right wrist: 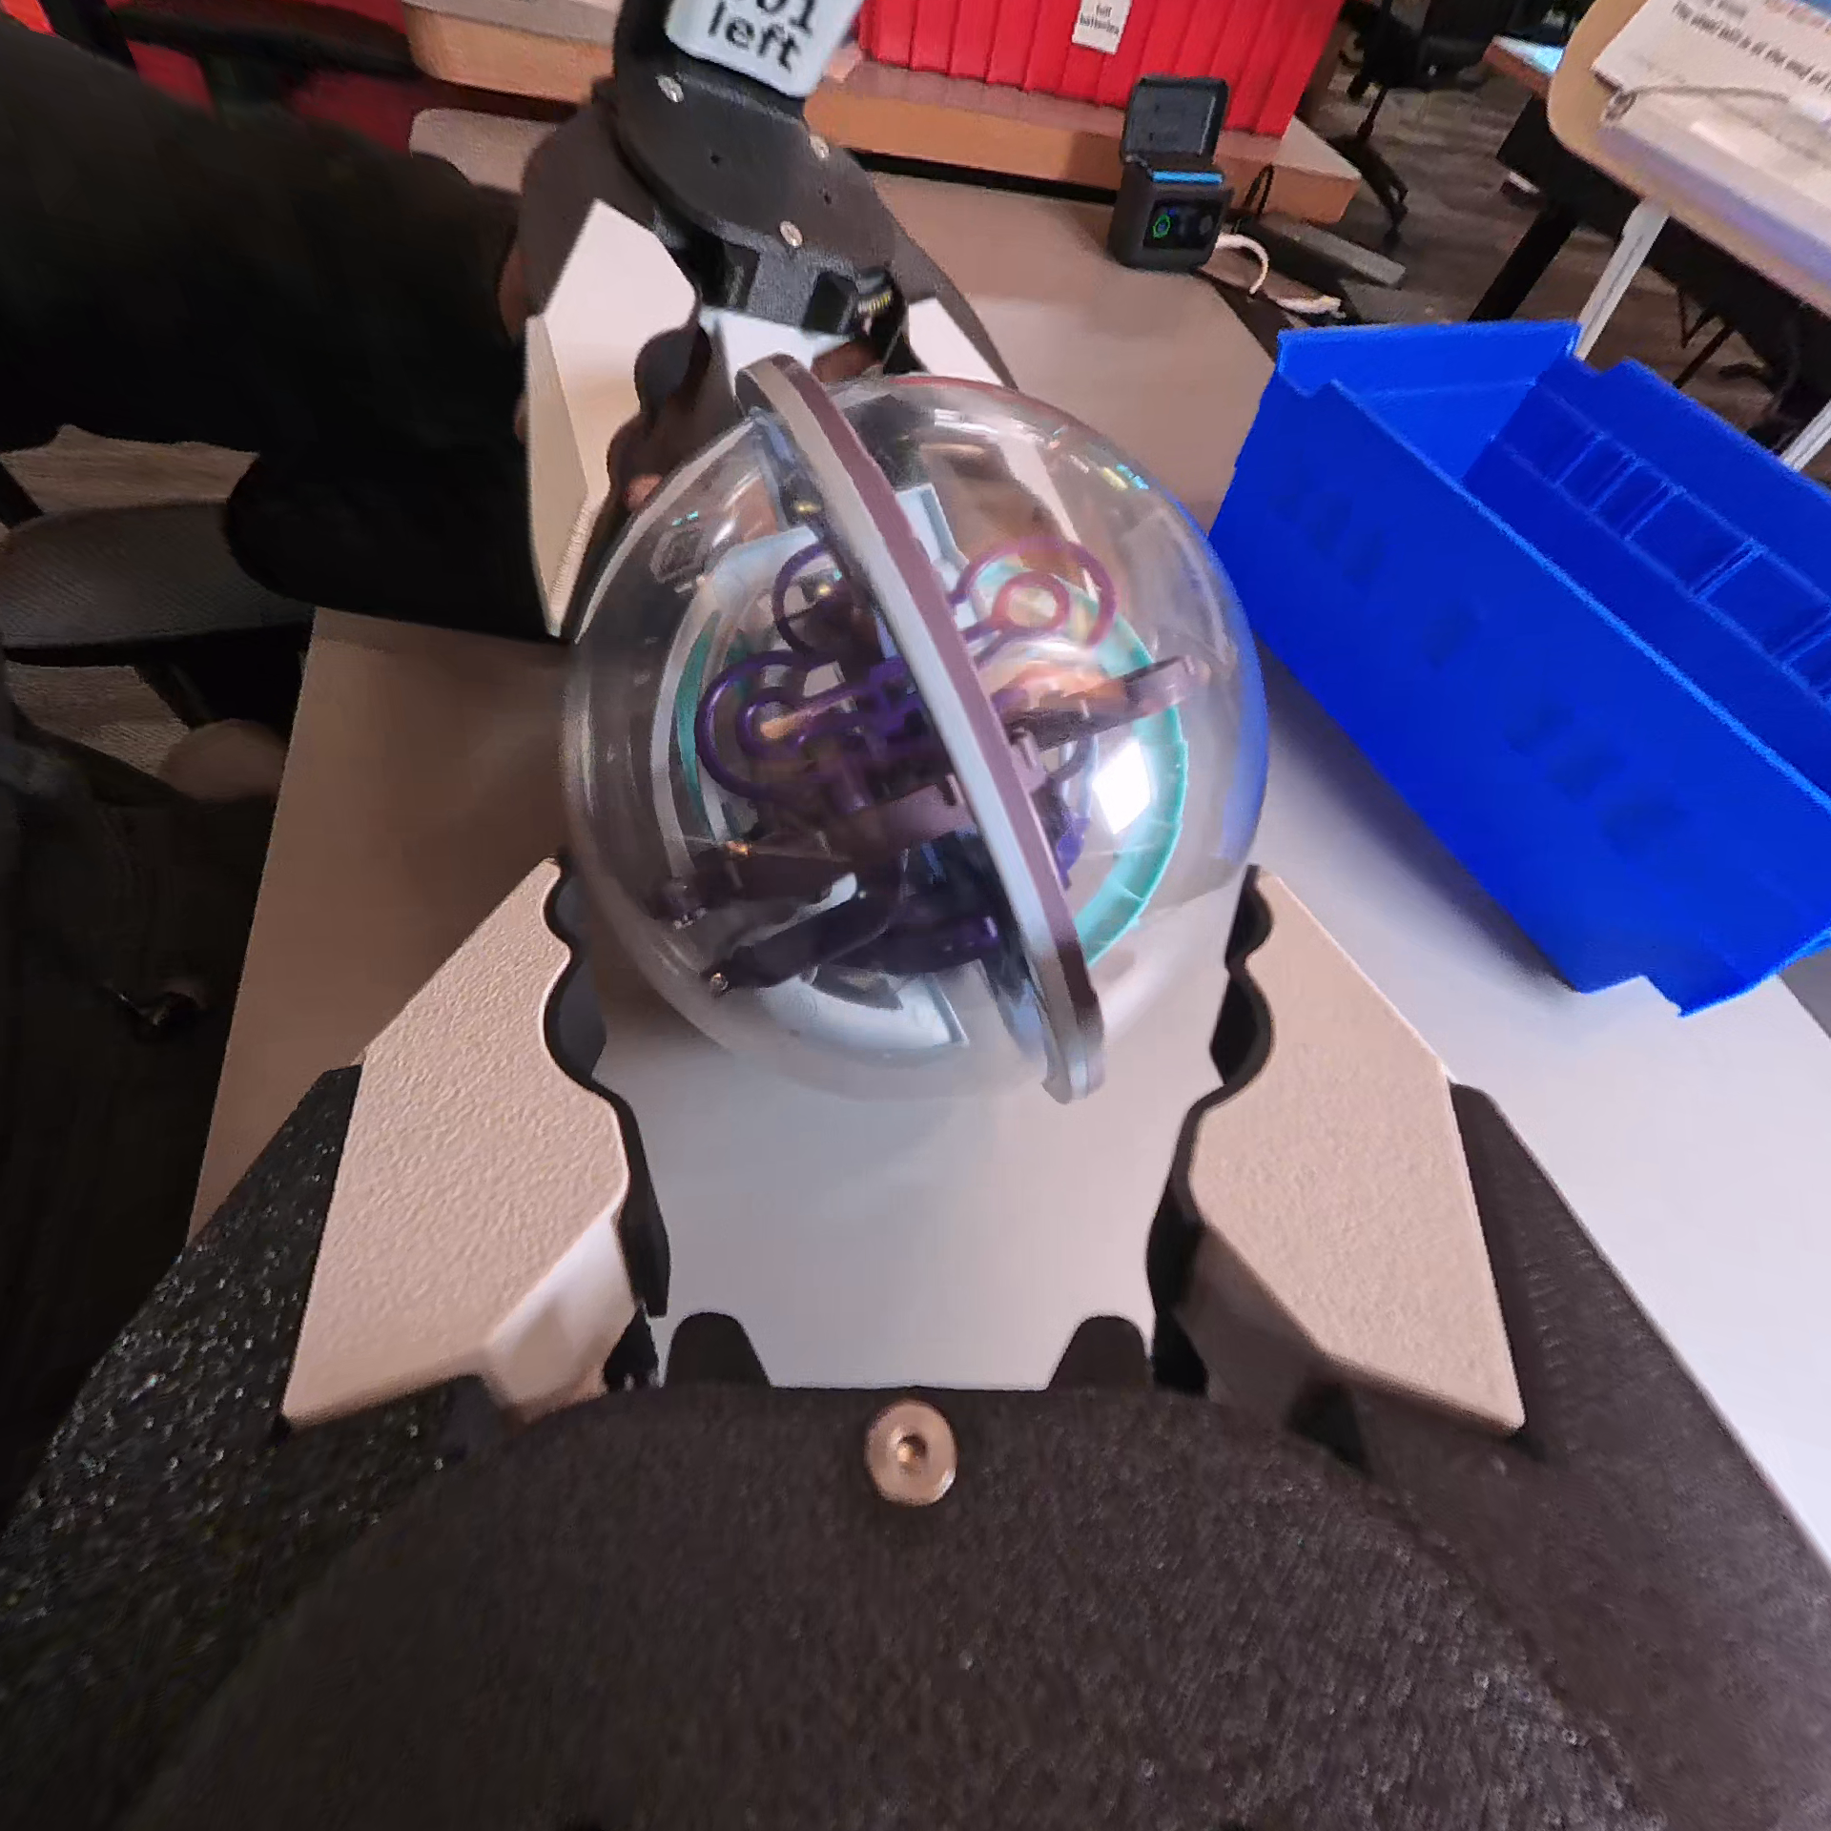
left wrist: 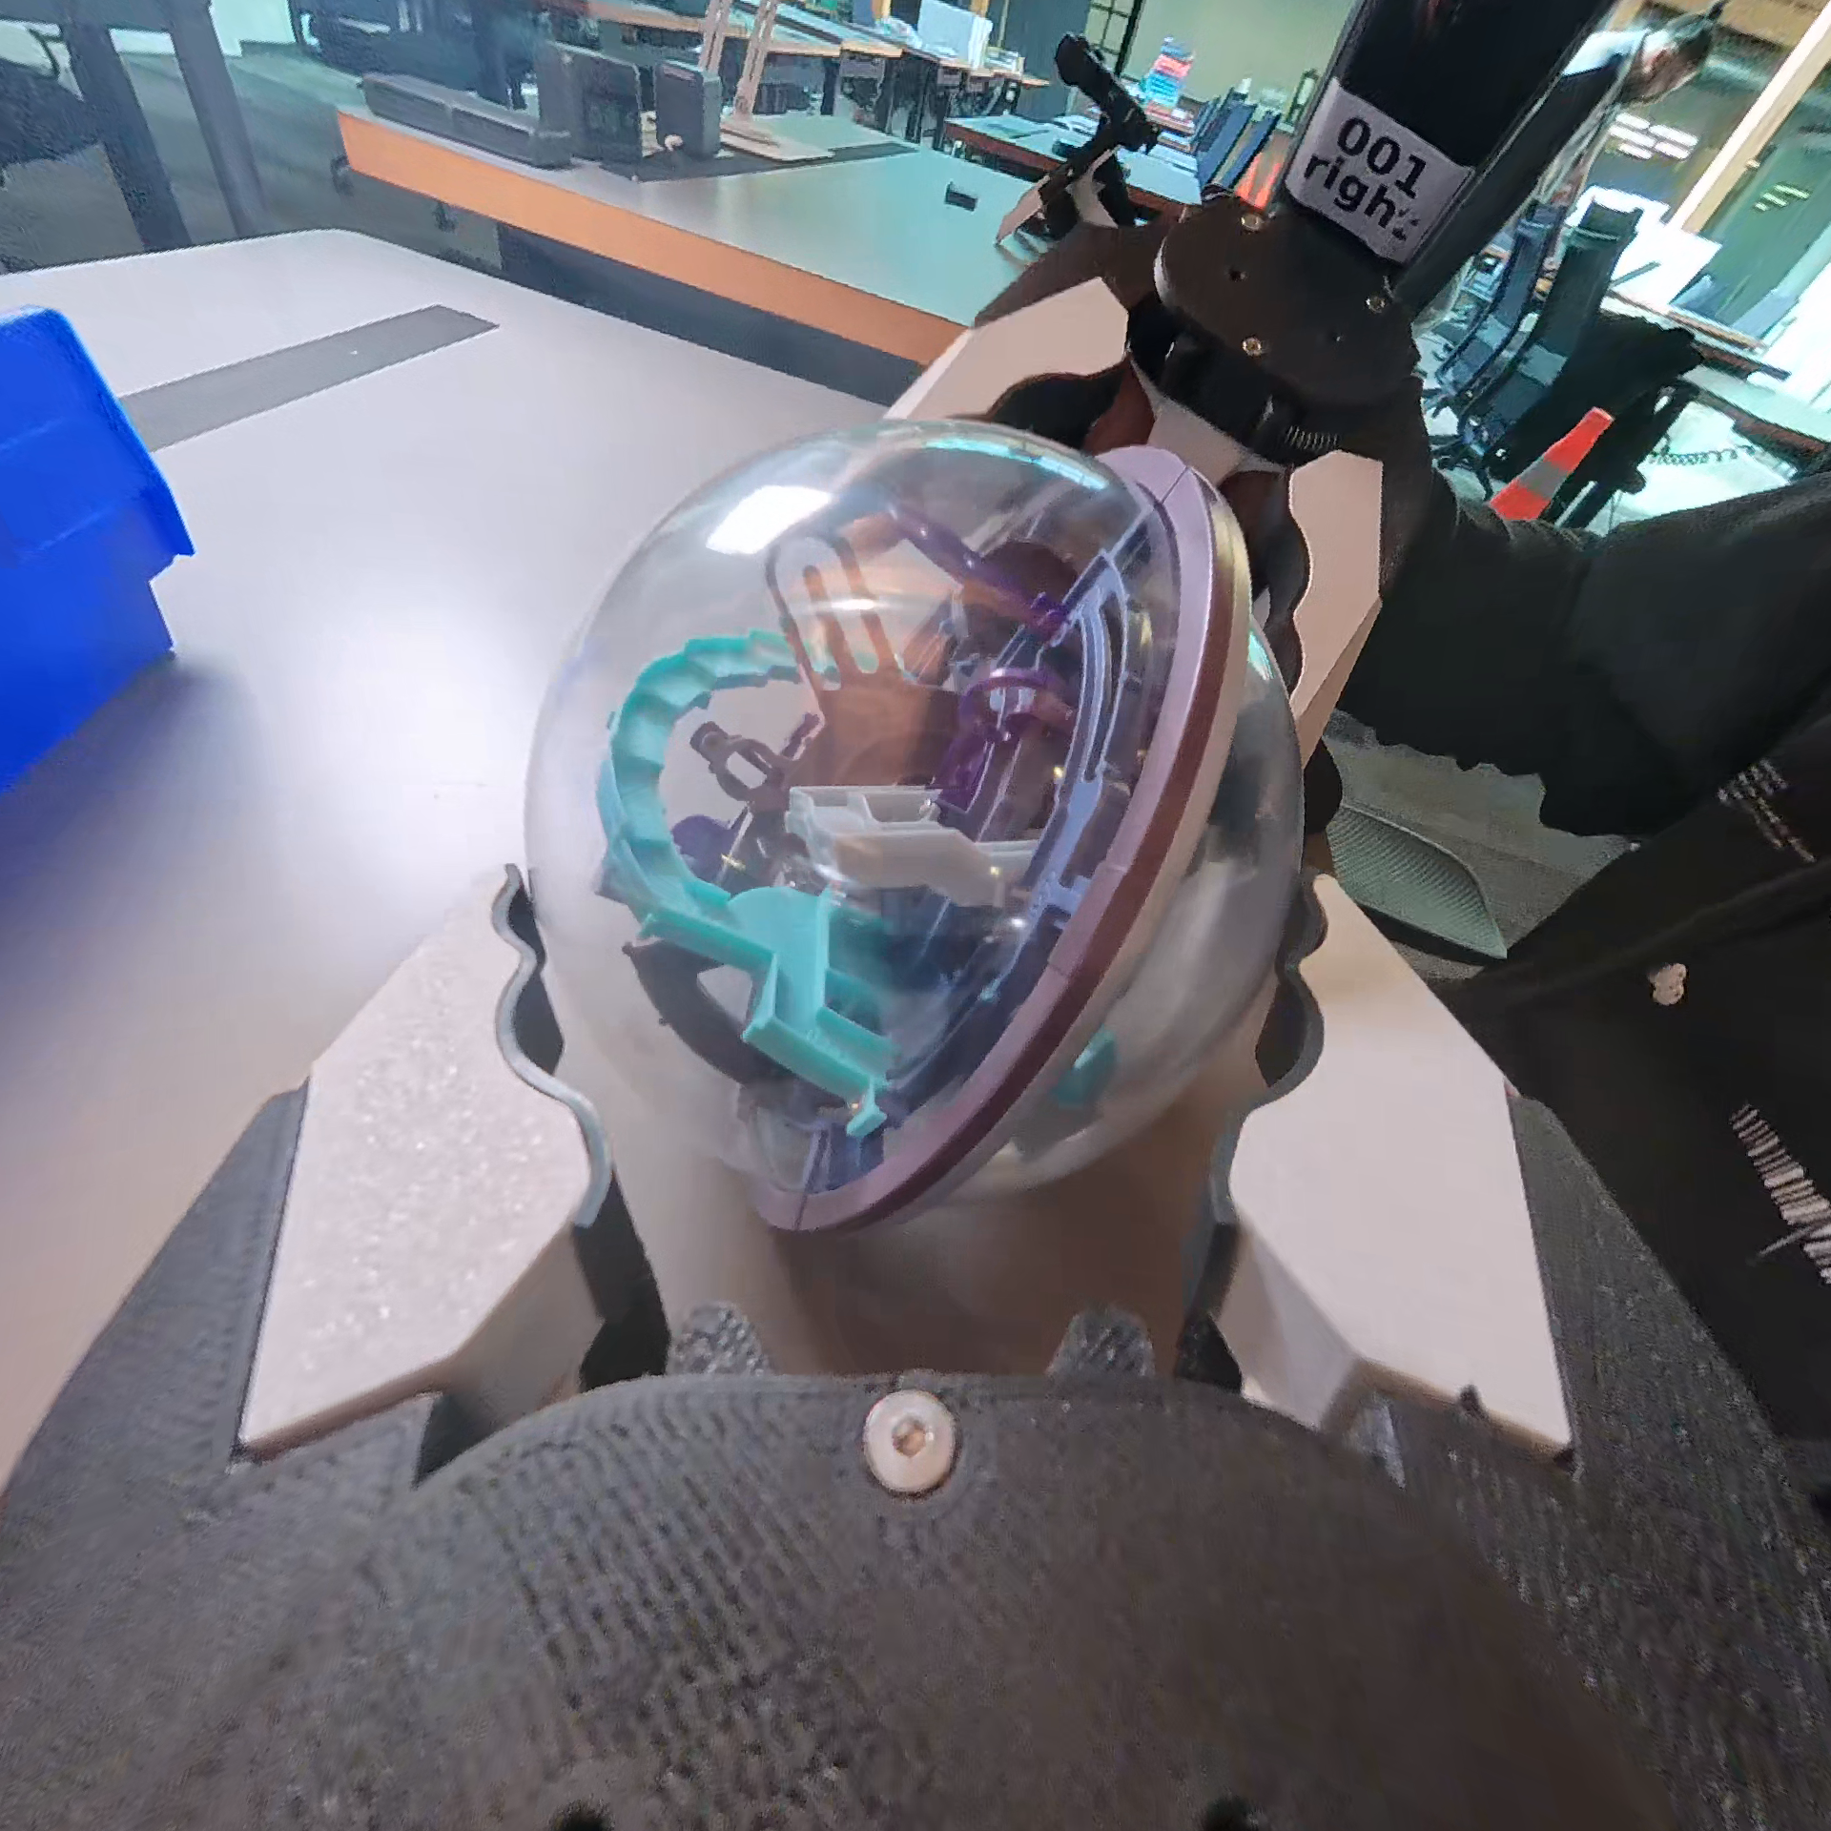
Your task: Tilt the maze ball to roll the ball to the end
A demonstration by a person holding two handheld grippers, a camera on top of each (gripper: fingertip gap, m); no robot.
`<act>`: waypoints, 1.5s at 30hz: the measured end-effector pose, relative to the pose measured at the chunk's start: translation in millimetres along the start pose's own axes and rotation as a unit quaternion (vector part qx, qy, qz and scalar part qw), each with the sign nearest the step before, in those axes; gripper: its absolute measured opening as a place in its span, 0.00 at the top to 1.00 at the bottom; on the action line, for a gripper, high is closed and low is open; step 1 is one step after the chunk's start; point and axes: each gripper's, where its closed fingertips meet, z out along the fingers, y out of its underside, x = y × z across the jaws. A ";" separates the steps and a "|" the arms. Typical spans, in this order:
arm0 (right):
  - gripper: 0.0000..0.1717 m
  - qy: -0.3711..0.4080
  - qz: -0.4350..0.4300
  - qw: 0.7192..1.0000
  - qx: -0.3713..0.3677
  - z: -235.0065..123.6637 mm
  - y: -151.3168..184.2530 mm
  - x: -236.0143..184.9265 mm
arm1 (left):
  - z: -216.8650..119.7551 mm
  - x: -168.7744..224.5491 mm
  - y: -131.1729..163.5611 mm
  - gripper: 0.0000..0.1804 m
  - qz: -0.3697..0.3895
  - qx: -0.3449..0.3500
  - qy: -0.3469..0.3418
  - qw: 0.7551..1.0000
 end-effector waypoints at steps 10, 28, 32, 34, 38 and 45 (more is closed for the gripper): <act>0.18 -0.017 -0.025 0.999 -0.024 19.9 24.8 -1.8 | -7.7 3.4 9.9 0.22 0.065 0.021 0.027 0.997; 0.21 0.015 -0.066 0.998 -0.018 31.3 11.6 -6.6 | -26.2 -6.0 19.3 0.21 0.067 -0.032 0.002 0.997; 0.22 0.020 -0.066 0.998 -0.014 32.1 7.4 -8.6 | -34.5 6.0 -1.4 0.20 0.051 -0.009 -0.024 0.998; 0.22 0.022 -0.071 0.997 -0.010 32.4 4.4 -10.7 | -29.2 11.5 -0.9 0.18 0.059 -0.019 -0.039 0.997; 0.24 0.027 -0.082 0.996 0.003 31.8 -2.6 -16.3 | -21.6 5.4 7.8 0.16 0.058 -0.037 -0.058 0.996; 0.24 0.019 -0.067 0.998 0.009 28.4 3.9 -16.4 | -25.9 4.6 10.4 0.17 0.068 -0.012 -0.040 0.997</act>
